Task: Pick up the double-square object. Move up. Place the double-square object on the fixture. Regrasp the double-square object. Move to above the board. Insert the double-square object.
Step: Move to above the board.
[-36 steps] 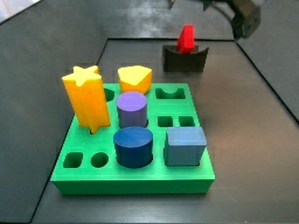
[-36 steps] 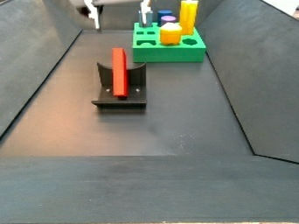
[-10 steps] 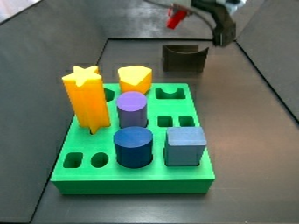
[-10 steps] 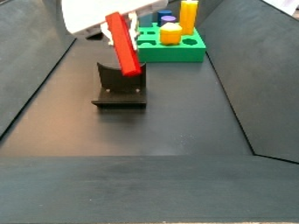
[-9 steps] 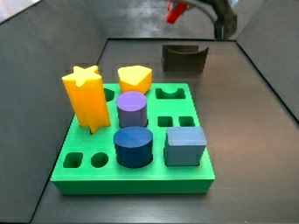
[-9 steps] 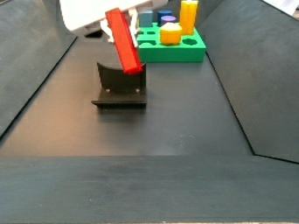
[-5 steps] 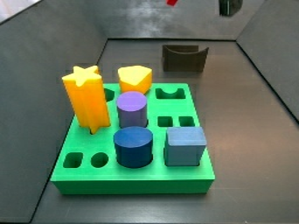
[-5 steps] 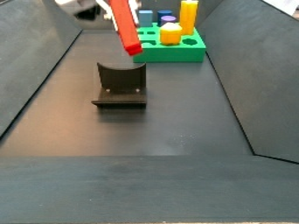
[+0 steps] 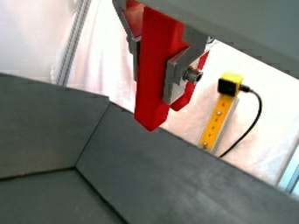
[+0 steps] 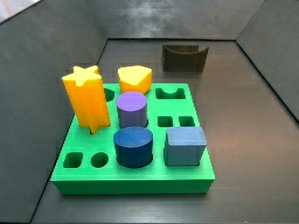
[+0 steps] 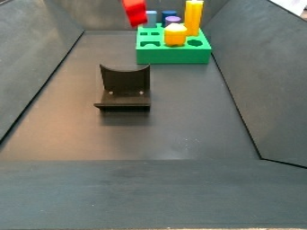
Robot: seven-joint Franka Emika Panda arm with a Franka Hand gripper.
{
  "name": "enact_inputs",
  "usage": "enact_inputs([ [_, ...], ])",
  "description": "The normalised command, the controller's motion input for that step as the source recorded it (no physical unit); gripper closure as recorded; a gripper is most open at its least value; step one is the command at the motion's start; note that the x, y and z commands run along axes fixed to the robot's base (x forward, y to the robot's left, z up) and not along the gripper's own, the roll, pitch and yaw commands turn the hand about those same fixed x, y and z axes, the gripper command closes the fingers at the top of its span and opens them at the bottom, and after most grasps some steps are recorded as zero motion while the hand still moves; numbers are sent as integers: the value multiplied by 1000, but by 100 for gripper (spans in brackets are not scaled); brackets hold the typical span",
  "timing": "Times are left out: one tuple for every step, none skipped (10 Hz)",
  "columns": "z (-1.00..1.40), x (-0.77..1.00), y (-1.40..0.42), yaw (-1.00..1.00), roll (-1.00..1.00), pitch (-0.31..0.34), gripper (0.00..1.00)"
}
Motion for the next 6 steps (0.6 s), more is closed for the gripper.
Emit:
enact_inputs([
  [537,-76,33,-73,-64,-3,100],
  [418,-65,22,-66,-66,12,100],
  [174,-48,14,-49,-73,39,100],
  [138,-277,-1000,51,-1000,-259,100],
  [140,-275,-1000,56,-1000,-267,100],
  [150,-295,-1000,46,-1000,-301,100],
])
